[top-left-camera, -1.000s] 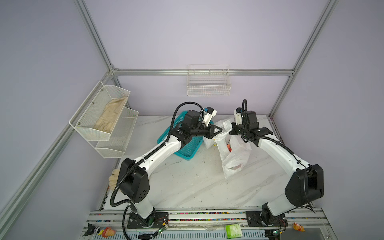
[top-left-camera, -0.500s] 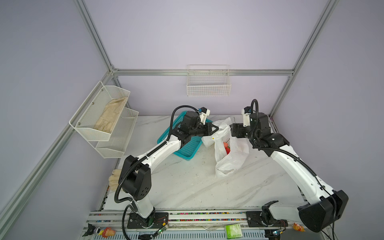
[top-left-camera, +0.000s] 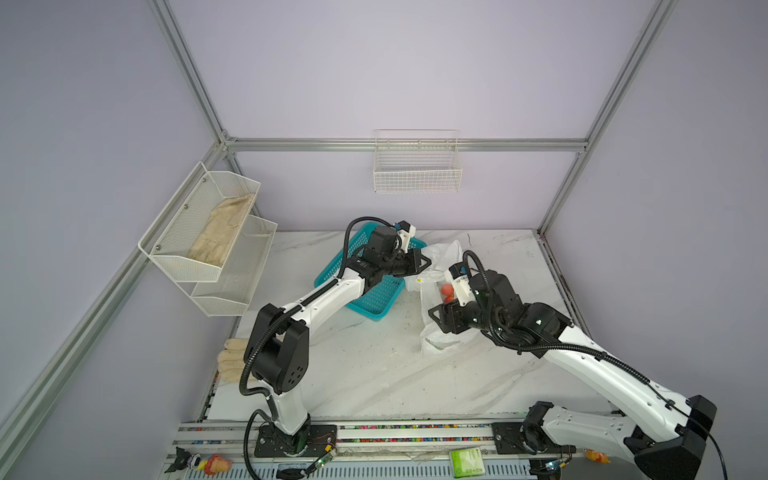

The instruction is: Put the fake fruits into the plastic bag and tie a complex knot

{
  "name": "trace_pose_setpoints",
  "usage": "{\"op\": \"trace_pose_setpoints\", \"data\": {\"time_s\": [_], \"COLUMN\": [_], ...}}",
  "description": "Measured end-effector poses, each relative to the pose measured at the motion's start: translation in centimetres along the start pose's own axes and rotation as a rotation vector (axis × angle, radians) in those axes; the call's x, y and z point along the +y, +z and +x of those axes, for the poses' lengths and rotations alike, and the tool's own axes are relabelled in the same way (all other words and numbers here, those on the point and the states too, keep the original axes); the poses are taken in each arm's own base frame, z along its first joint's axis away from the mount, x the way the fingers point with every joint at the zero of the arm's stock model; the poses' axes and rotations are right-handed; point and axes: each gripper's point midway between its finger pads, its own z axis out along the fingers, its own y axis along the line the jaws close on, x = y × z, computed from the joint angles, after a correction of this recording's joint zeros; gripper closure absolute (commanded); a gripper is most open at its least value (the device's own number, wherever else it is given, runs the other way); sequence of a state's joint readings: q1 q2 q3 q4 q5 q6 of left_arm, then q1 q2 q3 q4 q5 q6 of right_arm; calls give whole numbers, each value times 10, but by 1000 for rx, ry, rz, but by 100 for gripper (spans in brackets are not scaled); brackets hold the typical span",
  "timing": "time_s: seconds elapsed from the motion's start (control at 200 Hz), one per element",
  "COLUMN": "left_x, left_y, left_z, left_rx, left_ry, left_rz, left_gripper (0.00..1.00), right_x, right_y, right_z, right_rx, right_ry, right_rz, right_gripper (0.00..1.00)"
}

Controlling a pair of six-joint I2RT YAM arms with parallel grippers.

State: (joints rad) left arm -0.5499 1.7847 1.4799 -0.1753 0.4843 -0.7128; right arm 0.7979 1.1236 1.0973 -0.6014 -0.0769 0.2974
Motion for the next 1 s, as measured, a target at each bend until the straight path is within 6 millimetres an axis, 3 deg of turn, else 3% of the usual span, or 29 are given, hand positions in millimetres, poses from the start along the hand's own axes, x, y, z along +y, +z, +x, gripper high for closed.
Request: {"op": "trace_pose_setpoints", "data": {"time_s": [0.265, 0.41, 0.655, 0.835, 1.0], "left_x": [7, 10, 13, 15, 16], "left_y": [0, 0, -1, -1, -1], "left_z": [2, 2, 4, 5, 7], "left_rx": [3, 3, 7, 10, 17], "left_ry": [-9, 2, 4, 3, 6], "left_rz": [-37, -48, -65, -72, -81], "left_gripper": [100, 100, 100, 100, 100], "right_x": [6, 17, 44, 38, 27], "right_y": [17, 20, 25, 37, 42], "right_z": [50, 68, 93, 100, 93], "right_rx": [130, 173, 235, 241, 200], "right_ry": [-12, -32, -116, -148, -169], "right_rz": [4, -21, -61, 9, 76], "right_gripper": [43, 38, 42, 39, 39]}}
